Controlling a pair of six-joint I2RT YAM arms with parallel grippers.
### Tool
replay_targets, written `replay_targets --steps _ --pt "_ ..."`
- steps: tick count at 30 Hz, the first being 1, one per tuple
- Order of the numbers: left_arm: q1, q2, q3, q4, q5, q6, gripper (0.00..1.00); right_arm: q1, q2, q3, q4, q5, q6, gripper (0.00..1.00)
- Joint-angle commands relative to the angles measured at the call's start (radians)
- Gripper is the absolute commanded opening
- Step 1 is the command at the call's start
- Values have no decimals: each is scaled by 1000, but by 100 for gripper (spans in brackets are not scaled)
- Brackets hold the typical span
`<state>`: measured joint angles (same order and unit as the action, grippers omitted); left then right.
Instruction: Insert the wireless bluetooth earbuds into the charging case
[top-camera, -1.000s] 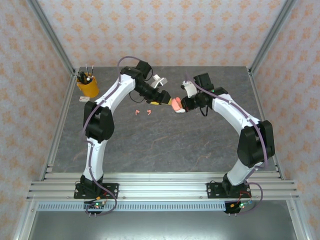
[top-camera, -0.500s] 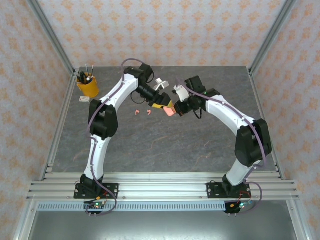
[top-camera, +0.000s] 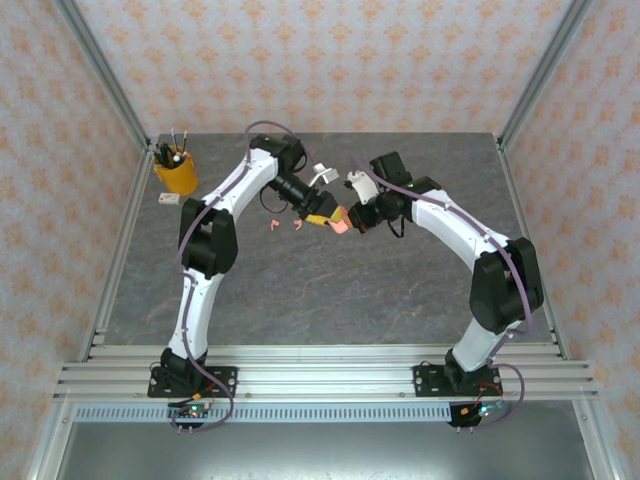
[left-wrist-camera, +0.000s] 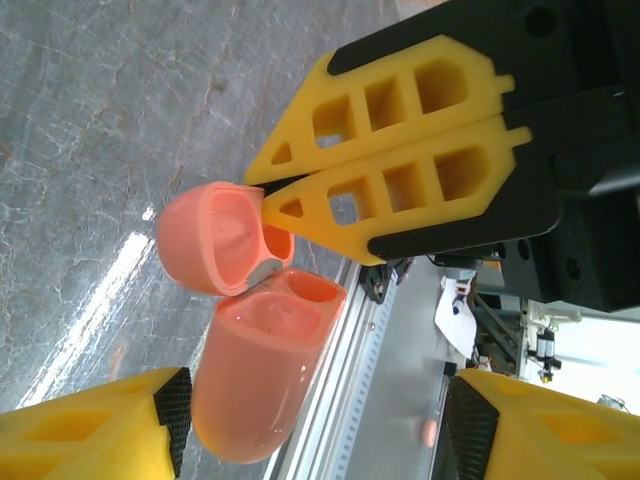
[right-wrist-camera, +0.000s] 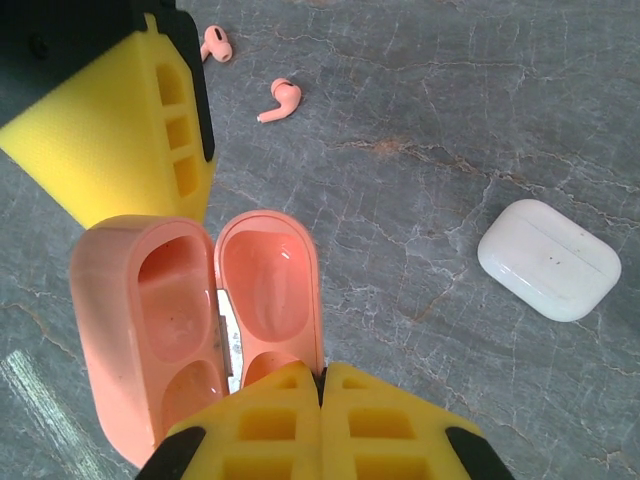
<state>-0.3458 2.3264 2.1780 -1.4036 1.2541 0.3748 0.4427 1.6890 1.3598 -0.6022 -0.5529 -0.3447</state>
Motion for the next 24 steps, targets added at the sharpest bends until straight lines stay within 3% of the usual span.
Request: replay_targets --steps 1,10,24 --pt "10 26 26 -67 38 52 67 1 -31 17 -8 -35 -2 0" --pt "10 50 28 -99 66 95 55 1 -41 11 -10 -59 8 0" --pt "10 81 37 -195 104 201 49 12 -27 17 -7 -67 18 0"
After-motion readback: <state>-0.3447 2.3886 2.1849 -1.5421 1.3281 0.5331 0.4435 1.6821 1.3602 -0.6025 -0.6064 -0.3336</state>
